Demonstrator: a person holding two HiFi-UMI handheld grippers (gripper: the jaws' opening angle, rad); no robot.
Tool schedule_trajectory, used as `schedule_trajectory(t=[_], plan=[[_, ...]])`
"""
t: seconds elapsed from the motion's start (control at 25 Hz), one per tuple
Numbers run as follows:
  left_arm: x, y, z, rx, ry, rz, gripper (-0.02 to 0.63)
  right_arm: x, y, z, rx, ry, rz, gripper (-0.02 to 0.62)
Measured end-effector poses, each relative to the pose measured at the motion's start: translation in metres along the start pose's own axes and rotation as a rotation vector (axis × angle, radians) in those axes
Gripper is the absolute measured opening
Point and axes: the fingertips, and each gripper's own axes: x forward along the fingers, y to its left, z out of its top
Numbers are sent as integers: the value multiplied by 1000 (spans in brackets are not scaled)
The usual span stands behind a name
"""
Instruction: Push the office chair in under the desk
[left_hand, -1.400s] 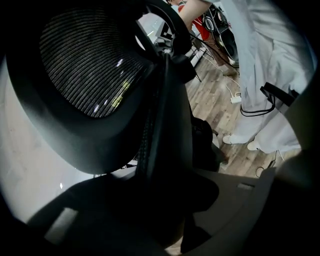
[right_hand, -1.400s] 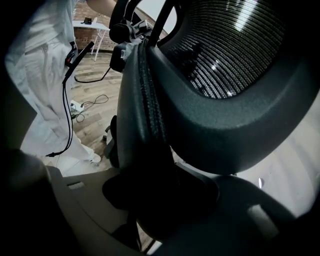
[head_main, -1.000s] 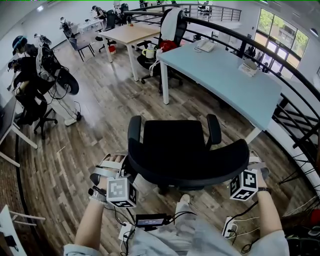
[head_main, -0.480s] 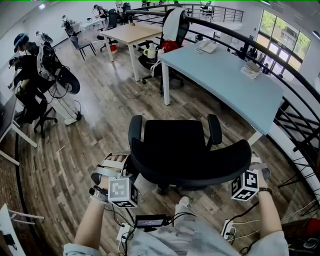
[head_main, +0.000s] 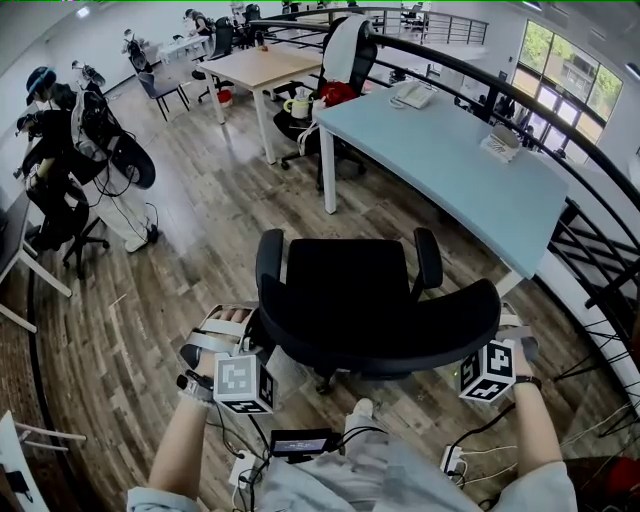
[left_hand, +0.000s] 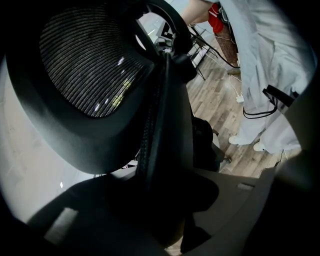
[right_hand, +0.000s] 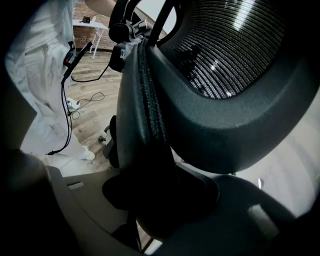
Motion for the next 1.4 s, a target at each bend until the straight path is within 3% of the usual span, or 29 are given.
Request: schedule_trajectory(t=[1.4], plan=[[148, 100, 71, 43, -80, -24, 163, 73, -113, -93, 58, 43, -53, 184]])
